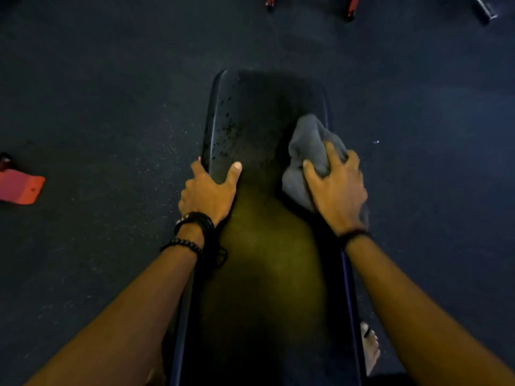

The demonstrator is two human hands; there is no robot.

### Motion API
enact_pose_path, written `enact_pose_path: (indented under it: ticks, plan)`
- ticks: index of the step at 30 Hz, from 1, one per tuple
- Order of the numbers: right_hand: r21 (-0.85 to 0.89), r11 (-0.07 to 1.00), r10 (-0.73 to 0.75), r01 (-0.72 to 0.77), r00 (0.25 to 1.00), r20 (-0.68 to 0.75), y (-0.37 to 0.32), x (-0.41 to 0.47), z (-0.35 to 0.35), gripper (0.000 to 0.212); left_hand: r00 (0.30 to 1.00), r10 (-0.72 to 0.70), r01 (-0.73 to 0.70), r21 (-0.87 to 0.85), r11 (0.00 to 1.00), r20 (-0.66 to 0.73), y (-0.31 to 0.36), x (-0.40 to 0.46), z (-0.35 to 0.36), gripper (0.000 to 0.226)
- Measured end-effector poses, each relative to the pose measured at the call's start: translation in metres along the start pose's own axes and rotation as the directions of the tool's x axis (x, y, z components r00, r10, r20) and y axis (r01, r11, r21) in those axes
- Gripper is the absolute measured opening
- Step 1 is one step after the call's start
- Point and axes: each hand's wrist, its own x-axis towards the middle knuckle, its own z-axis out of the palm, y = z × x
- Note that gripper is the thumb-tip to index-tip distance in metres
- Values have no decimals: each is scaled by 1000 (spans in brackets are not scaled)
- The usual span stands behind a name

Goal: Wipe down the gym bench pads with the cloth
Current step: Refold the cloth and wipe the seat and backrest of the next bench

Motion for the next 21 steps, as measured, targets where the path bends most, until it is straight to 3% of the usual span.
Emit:
enact_pose_path:
  ticks: [1,3,5,6,7,8,10,14,21]
  plan:
    - [70,995,-69,69,998,0,3,-25,-6,50,1000,-5,5,13,1000,2,-2,-3,2,98]
    - [241,952,-211,190,976,62,4,-77,-13,69,1000,-22,22,23,999,8,-3,-9,1,99]
    - [73,969,-246,235,946,213,0,-114,-26,84,999,-35,34,16,999,14,1,-9,-1,98]
    - [-41,988,-138,150,965,224,-2,-115,-33,79,999,-36,36,21,999,11,2,-8,-2,97]
    - [-151,988,53,-28,986,159,-4,-102,-34,71,999,-37,37,32,999,5,3,-8,-3,97]
    - [-158,981,129,-115,988,84,-5,-76,-29,64,999,-37,37,45,998,0,4,-10,-3,96]
    - [-34,992,122,-121,991,48,-13,1,-11,58,999,-41,41,65,997,2,6,-12,-2,95]
    - [12,987,157,-158,984,85,-22,119,20,57,998,-65,67,97,993,-20,12,-5,-2,96]
    - [16,998,51,-54,991,127,-7,-5,-13,61,994,-108,106,105,989,20,16,-7,-9,99]
